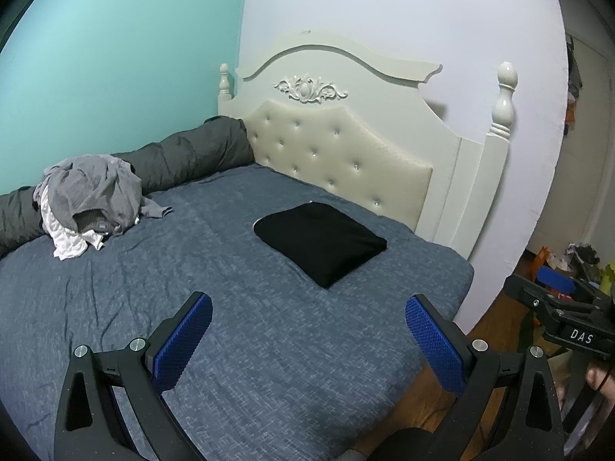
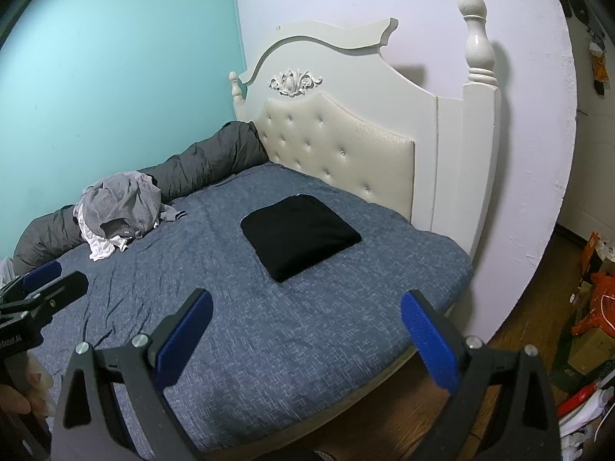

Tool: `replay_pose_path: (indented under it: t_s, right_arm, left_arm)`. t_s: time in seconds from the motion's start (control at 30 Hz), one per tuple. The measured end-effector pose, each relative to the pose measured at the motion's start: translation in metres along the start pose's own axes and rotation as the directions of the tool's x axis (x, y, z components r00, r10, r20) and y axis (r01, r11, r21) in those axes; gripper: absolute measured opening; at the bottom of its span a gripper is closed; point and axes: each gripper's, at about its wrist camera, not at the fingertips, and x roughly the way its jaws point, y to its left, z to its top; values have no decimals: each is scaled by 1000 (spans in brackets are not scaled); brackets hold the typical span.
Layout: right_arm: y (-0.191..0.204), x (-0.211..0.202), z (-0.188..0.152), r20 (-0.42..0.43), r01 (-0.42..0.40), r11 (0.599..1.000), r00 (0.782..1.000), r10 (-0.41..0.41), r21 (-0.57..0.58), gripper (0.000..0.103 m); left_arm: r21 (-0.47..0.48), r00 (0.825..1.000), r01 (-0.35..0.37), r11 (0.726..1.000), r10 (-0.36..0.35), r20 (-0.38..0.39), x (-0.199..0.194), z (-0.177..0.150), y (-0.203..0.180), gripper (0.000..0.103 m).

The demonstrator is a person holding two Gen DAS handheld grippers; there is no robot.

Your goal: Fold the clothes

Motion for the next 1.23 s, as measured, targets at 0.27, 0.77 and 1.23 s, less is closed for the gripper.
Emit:
replay_pose_path:
  t_s: [0.27, 0.77, 1.23]
  right_arm:
    - [0, -1, -1, 2, 2, 1000, 1000, -2, 3, 99]
    - [1, 1, -2, -1, -3, 1000, 1000, 3, 3, 99]
    - [2, -1, -5, -8, 1, 1000, 1000, -1, 8, 99]
  left_arm:
    - [-3, 1000, -4, 1000, 4, 1, 0, 0, 1, 102]
    - [-6, 1000, 3, 1000, -3, -16, 4, -2, 3, 103]
    - [-9, 1000, 8, 1000, -8, -21, 4, -3, 2, 103]
